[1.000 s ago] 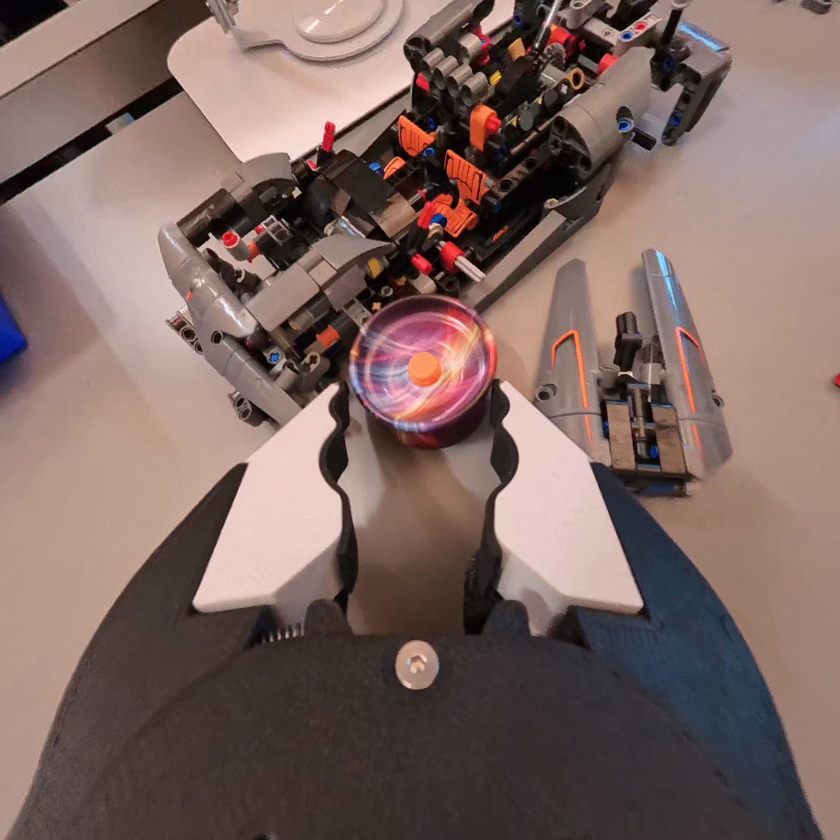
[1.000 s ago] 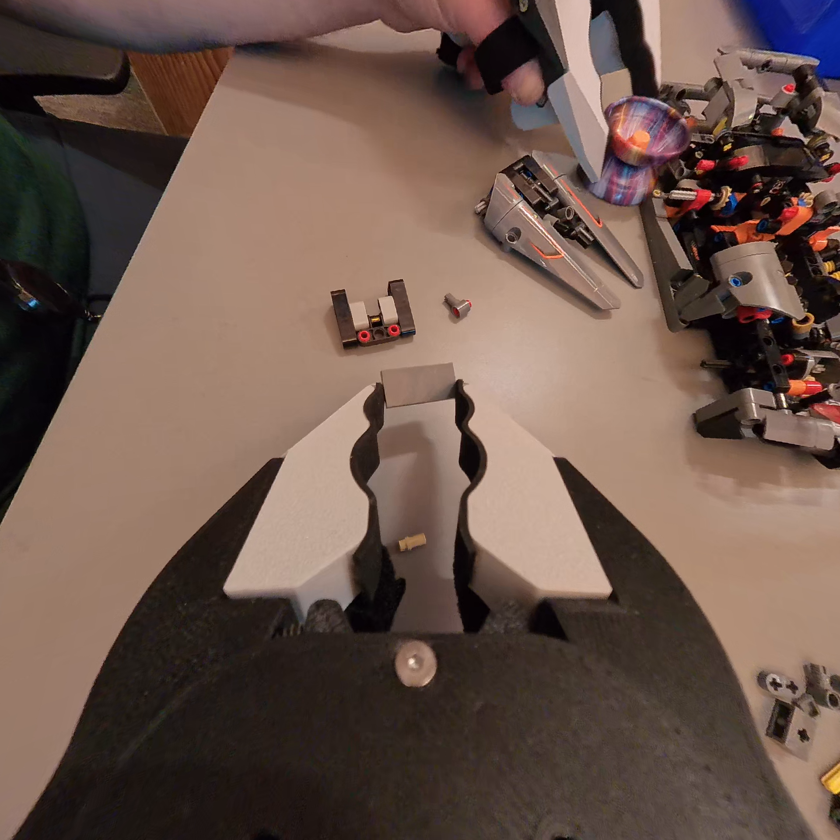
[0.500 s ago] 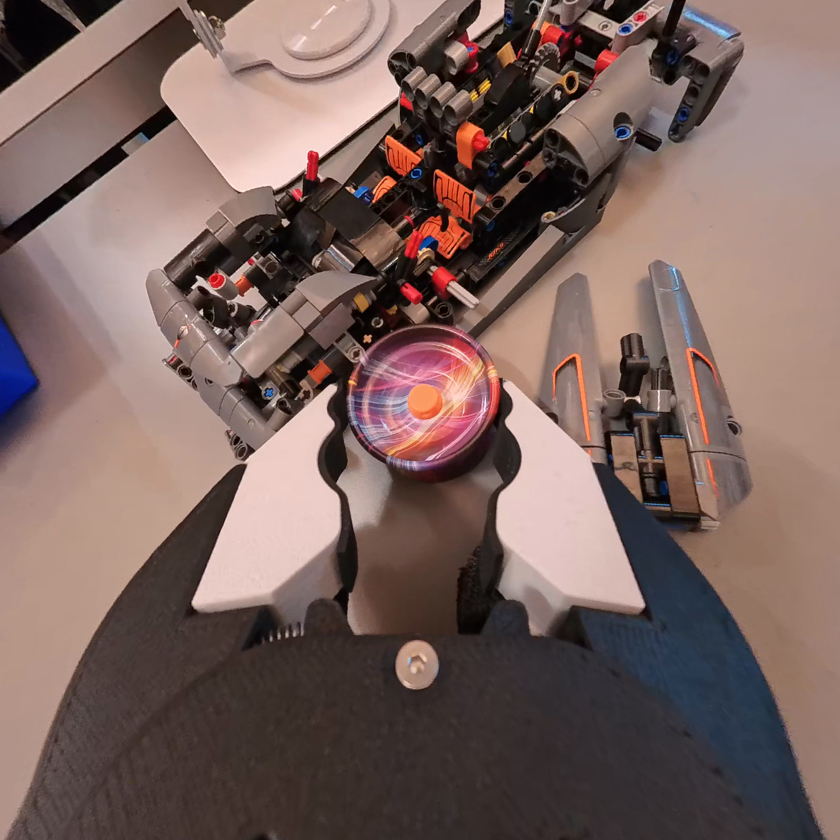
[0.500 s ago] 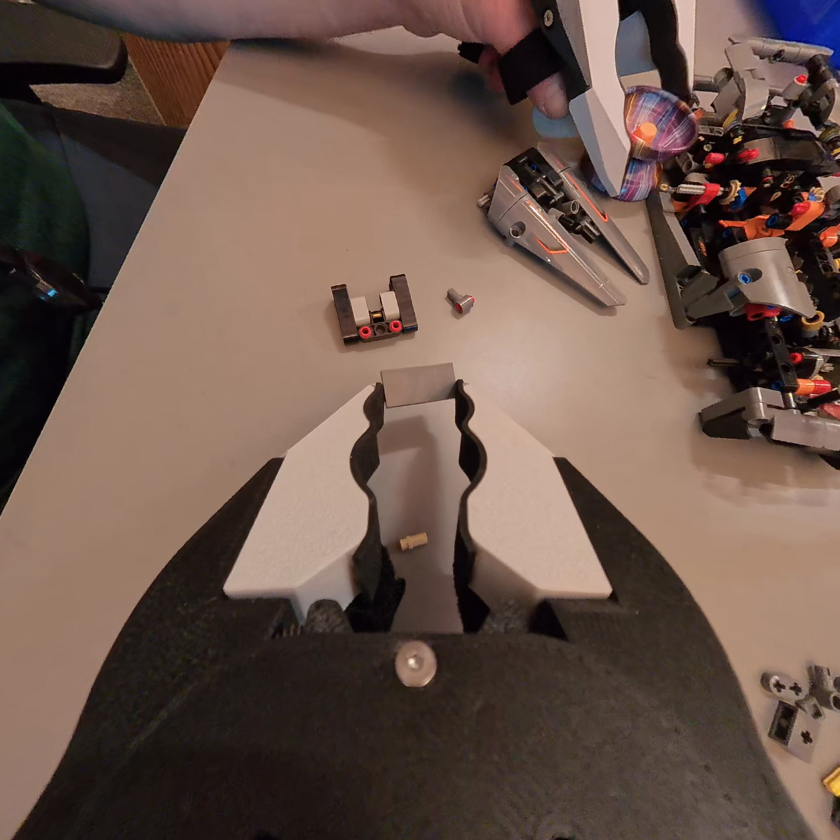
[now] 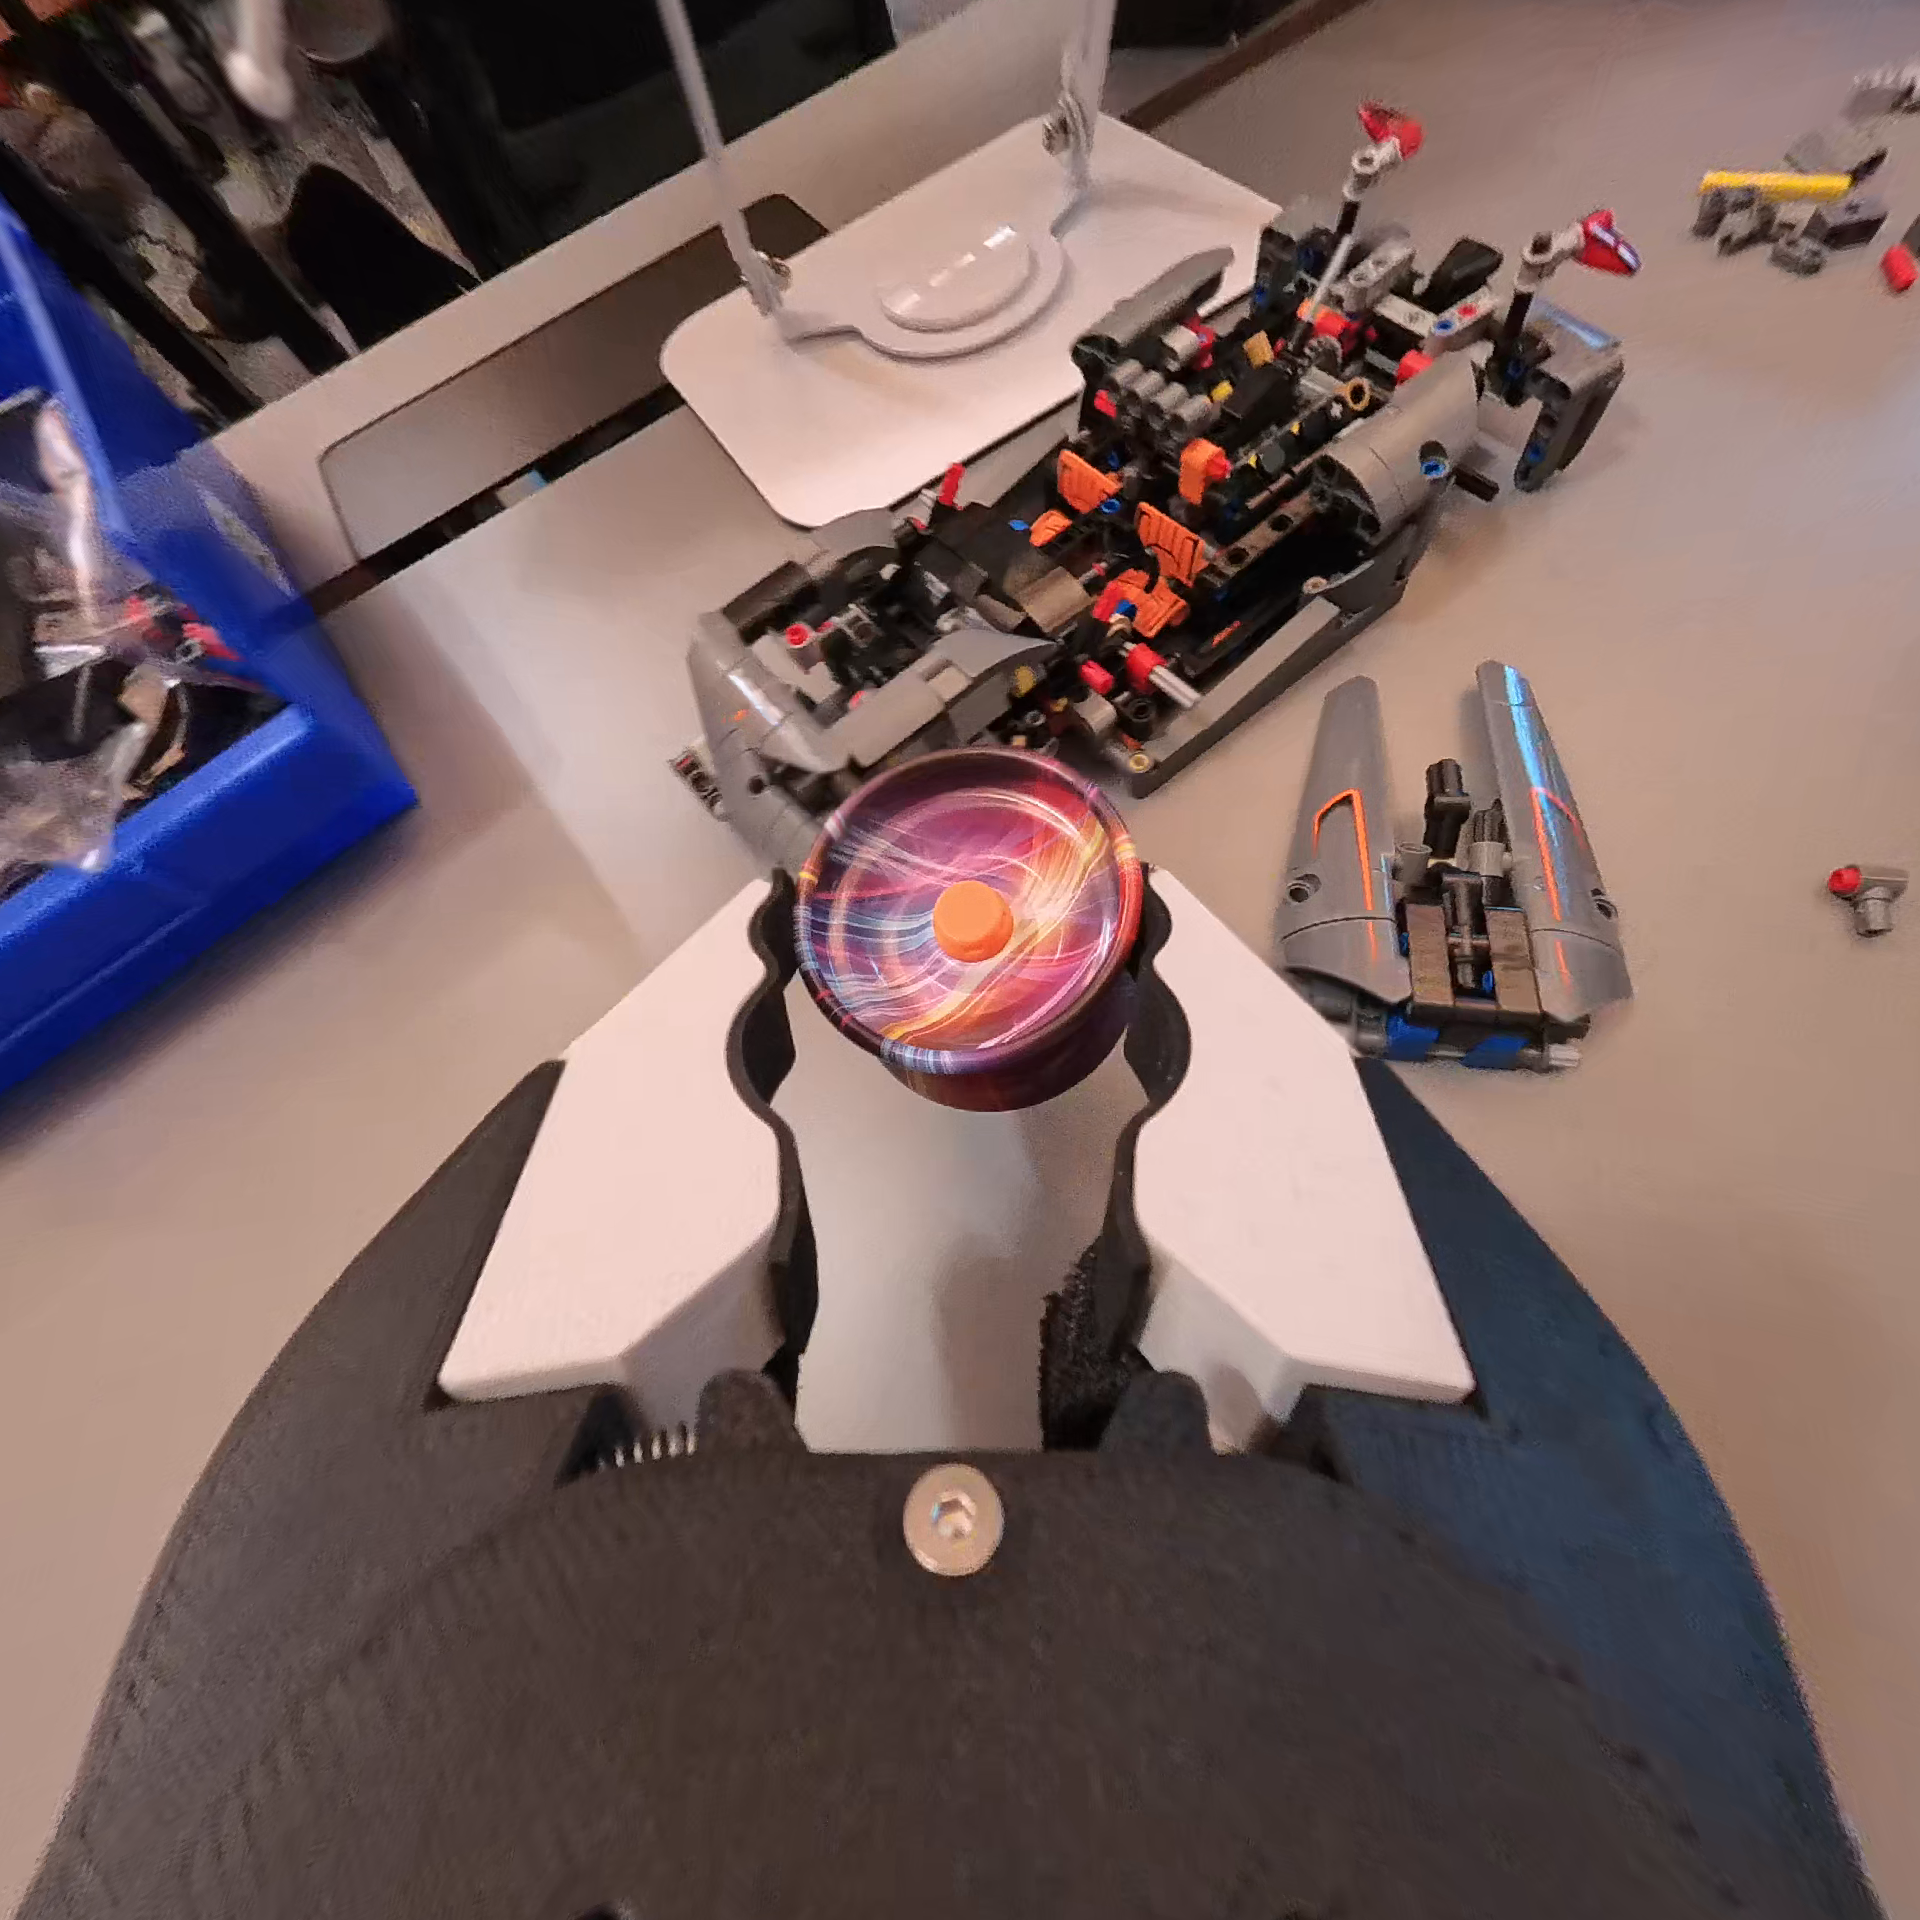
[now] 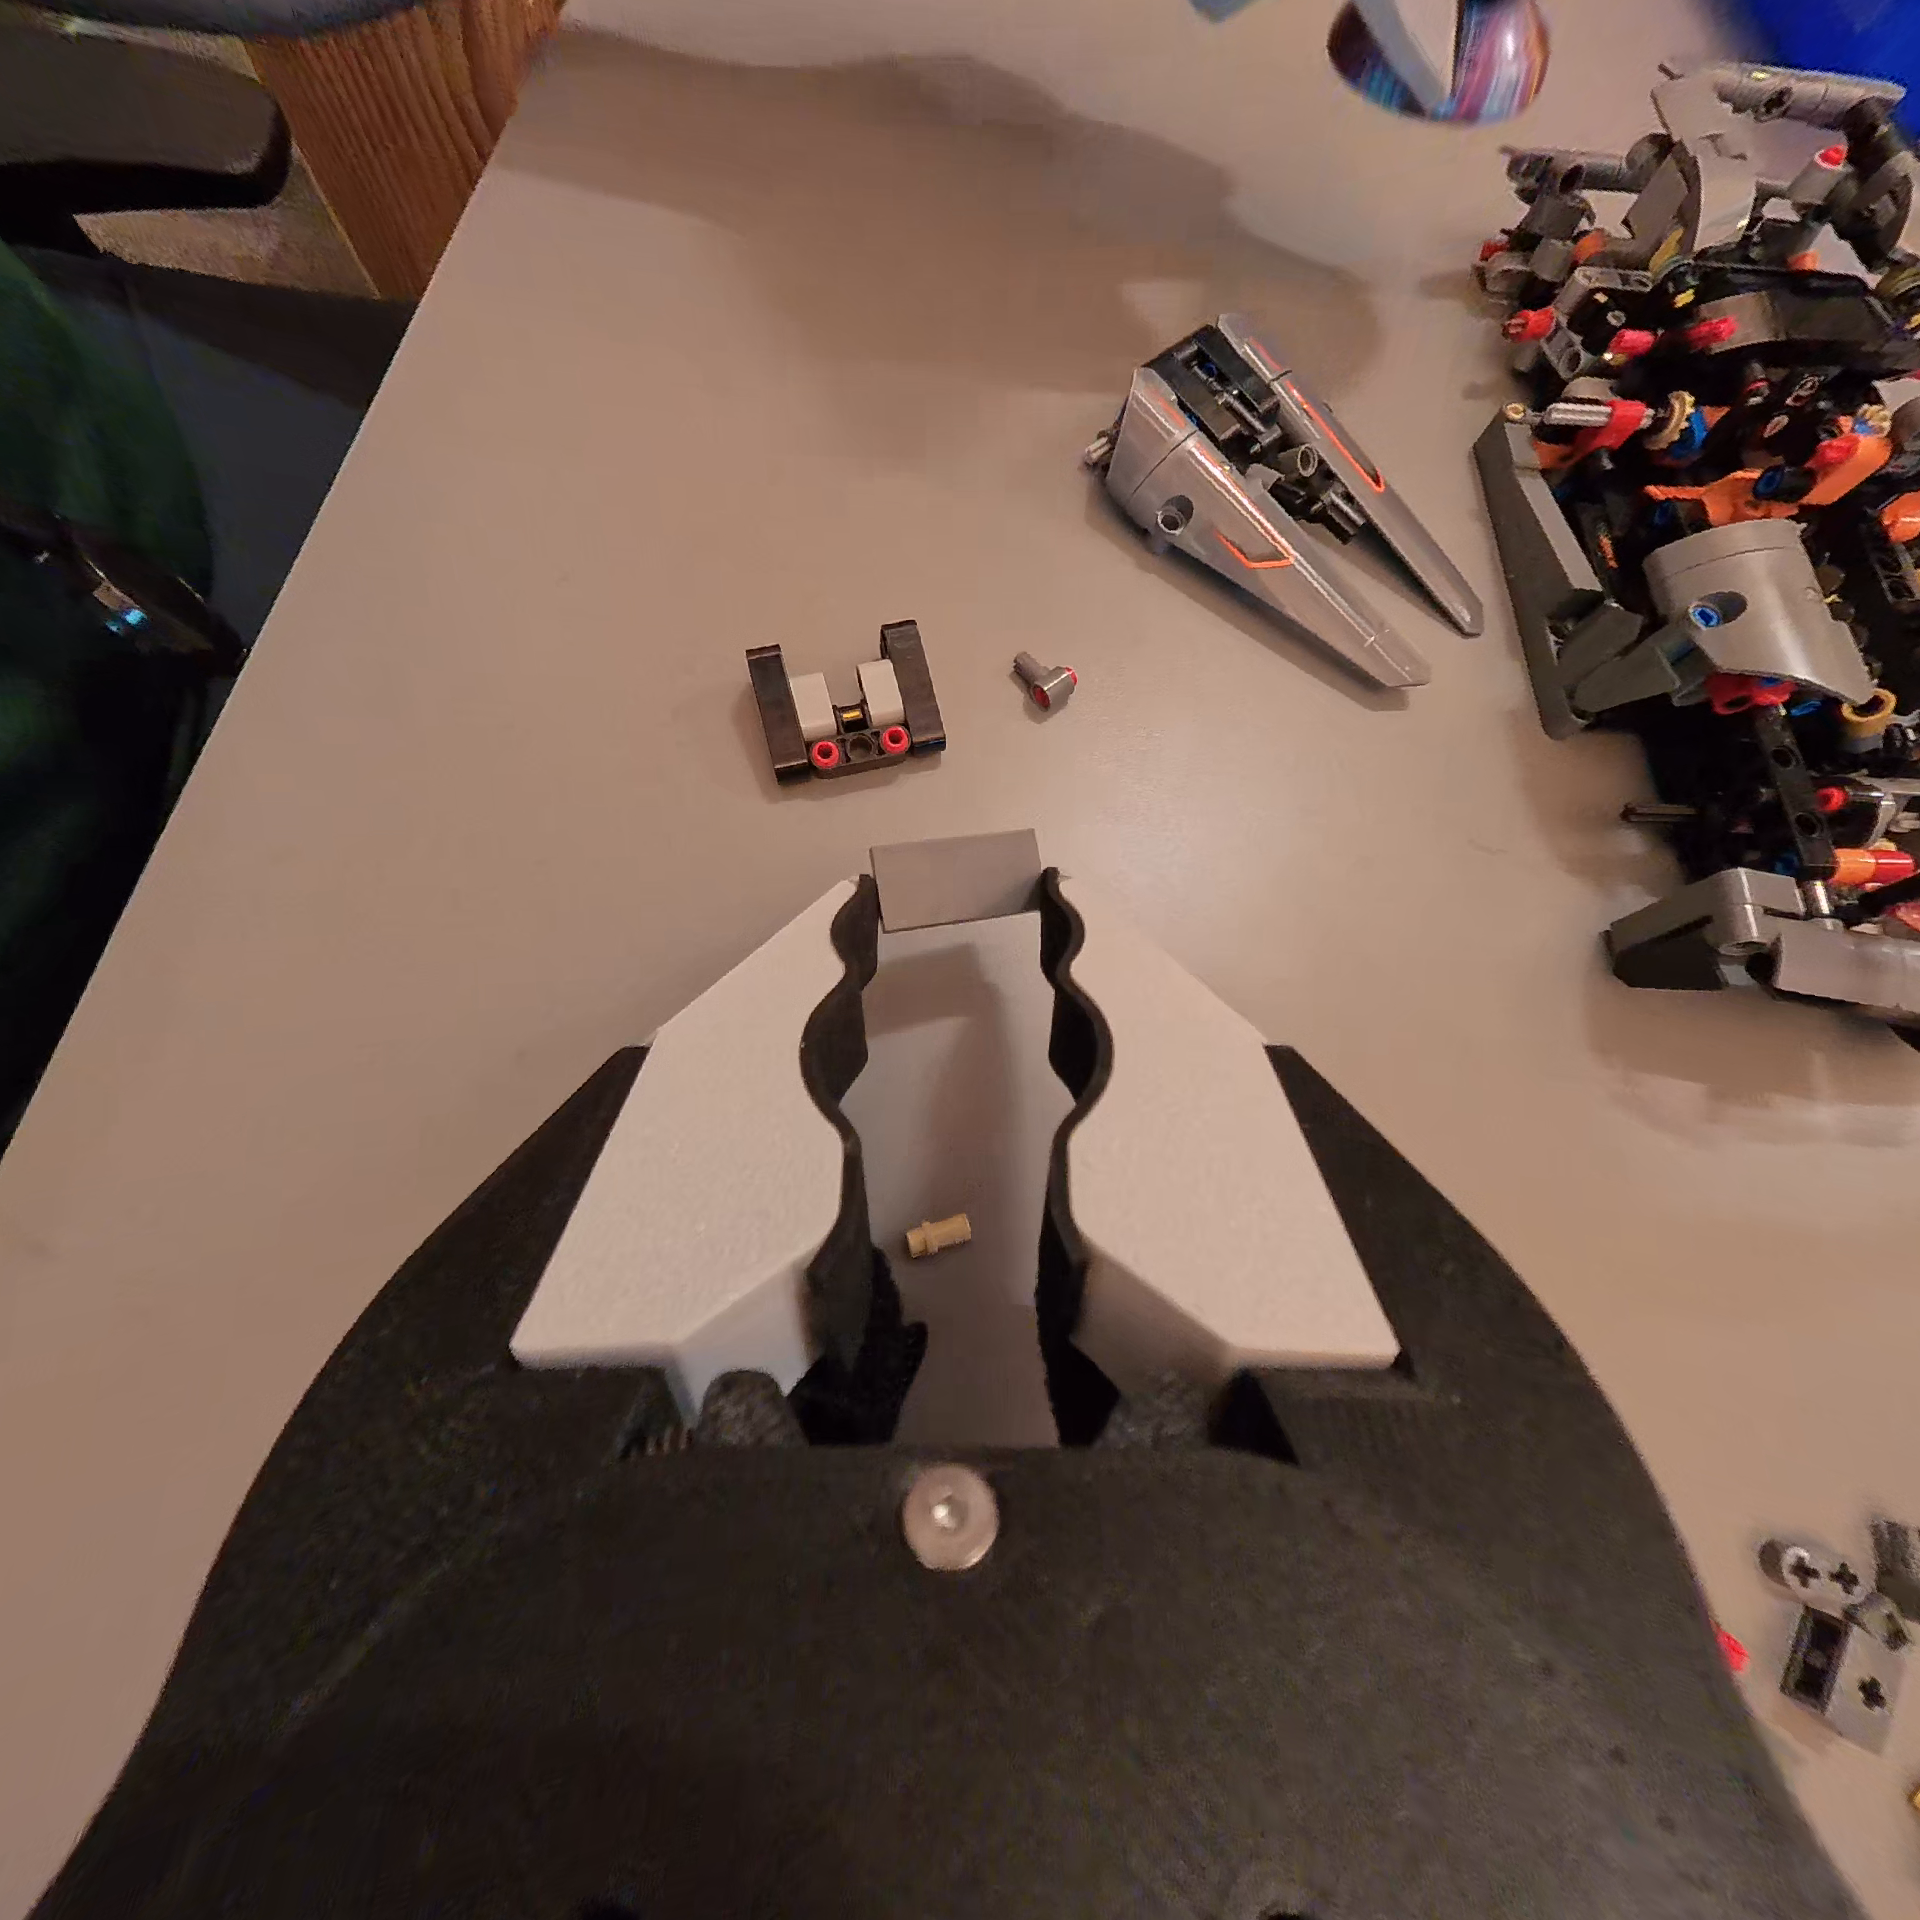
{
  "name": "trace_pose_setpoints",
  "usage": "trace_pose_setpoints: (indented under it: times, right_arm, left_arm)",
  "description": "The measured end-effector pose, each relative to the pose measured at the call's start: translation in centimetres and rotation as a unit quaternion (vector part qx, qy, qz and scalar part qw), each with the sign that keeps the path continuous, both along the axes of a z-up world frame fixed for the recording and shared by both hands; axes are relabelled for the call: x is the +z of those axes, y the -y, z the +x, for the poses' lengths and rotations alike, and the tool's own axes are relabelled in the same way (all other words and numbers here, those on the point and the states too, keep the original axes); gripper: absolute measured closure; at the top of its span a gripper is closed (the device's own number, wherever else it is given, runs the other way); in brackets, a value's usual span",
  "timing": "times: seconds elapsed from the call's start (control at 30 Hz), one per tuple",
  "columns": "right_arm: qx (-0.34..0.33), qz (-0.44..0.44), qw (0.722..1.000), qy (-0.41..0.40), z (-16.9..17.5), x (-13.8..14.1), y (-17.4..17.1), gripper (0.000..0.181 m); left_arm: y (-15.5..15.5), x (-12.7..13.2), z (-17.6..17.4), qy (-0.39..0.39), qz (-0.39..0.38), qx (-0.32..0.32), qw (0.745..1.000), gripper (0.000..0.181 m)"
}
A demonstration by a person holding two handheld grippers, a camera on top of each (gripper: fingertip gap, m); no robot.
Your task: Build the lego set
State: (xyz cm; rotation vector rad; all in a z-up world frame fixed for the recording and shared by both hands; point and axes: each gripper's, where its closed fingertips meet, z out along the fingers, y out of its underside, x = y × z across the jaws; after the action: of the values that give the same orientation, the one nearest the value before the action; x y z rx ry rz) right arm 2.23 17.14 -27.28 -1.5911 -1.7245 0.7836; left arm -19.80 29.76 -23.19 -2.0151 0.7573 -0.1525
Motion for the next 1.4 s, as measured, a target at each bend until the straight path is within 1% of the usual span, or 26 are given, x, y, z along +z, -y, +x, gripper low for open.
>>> trace_pose_setpoints:
  times: [0.13, 0.27, 0.37, 0.47, 0.6, 0.73, 0.83, 0.9, 1.03, 1.07, 1.13, 1.27, 1.33, 1.4]
  right_arm:
    - [-0.001, -0.006, 1.0, -0.002, 0.0, -0.2, -0.1, 0.152]
    - [-0.004, -0.01, 1.0, -0.002, 0.1, -0.4, -0.3, 0.152]
    - [-0.005, -0.016, 1.0, -0.003, 0.1, -0.6, -0.4, 0.152]
    - [-0.006, -0.02, 1.0, -0.001, 0.1, -0.9, -0.5, 0.152]
    - [-0.005, -0.024, 1.0, -0.001, 0.1, -1.0, -0.5, 0.152]
    - [-0.006, -0.025, 1.0, -0.001, 0.2, -1.0, -0.5, 0.152]
    - [-0.006, -0.025, 1.0, 0.001, 0.2, -1.0, -0.5, 0.152]
    - [-0.006, -0.025, 1.0, 0.003, 0.2, -1.1, -0.5, 0.152]
    - [-0.006, -0.025, 1.0, 0.004, 0.2, -1.2, -0.5, 0.152]
    - [-0.006, -0.025, 1.0, 0.004, 0.2, -1.2, -0.5, 0.152]
    - [-0.006, -0.025, 1.0, 0.004, 0.2, -1.2, -0.5, 0.152]
    - [-0.005, -0.024, 1.0, 0.007, 0.2, -1.3, -0.4, 0.152]
    - [-0.005, -0.023, 1.0, 0.008, 0.2, -1.3, -0.4, 0.152]
    - [-0.005, -0.024, 1.0, 0.008, 0.3, -1.3, -0.4, 0.152]
  left_arm:
    - [0.1, 2.0, -3.7, -0.011, 0.023, 0.033, 0.999, 0.119]
    - [0.0, 4.1, -9.0, -0.014, 0.039, 0.079, 0.996, 0.119]
    - [0.5, 6.0, -14.2, -0.042, 0.05, 0.128, 0.99, 0.119]
    - [1.5, 8.1, -20.2, -0.073, 0.061, 0.184, 0.978, 0.119]
    - [3.0, 11.2, -28.8, -0.084, 0.064, 0.266, 0.958, 0.119]
    - [4.2, 13.8, -36.4, -0.088, 0.053, 0.335, 0.937, 0.119]
    - [4.9, 14.4, -40.6, -0.081, 0.03, 0.371, 0.925, 0.119]
    - [5.3, 14.2, -42.9, -0.08, 0.011, 0.394, 0.916, 0.119]
    - [5.2, 13.1, -45.8, -0.036, -0.021, 0.42, 0.907, 0.119]
    - [5.1, 13.2, -46.4, -0.04, -0.02, 0.427, 0.903, 0.119]
    - [5.4, 12.7, -48.1, -0.074, -0.039, 0.448, 0.89, 0.119]
    - [5.5, 10.1, -49.1, -0.06, -0.101, 0.454, 0.883, 0.119]
    - [5.4, 10.1, -49.2, -0.051, -0.103, 0.454, 0.883, 0.118]
    - [5.5, 10.2, -49.5, -0.057, -0.104, 0.46, 0.88, 0.111]
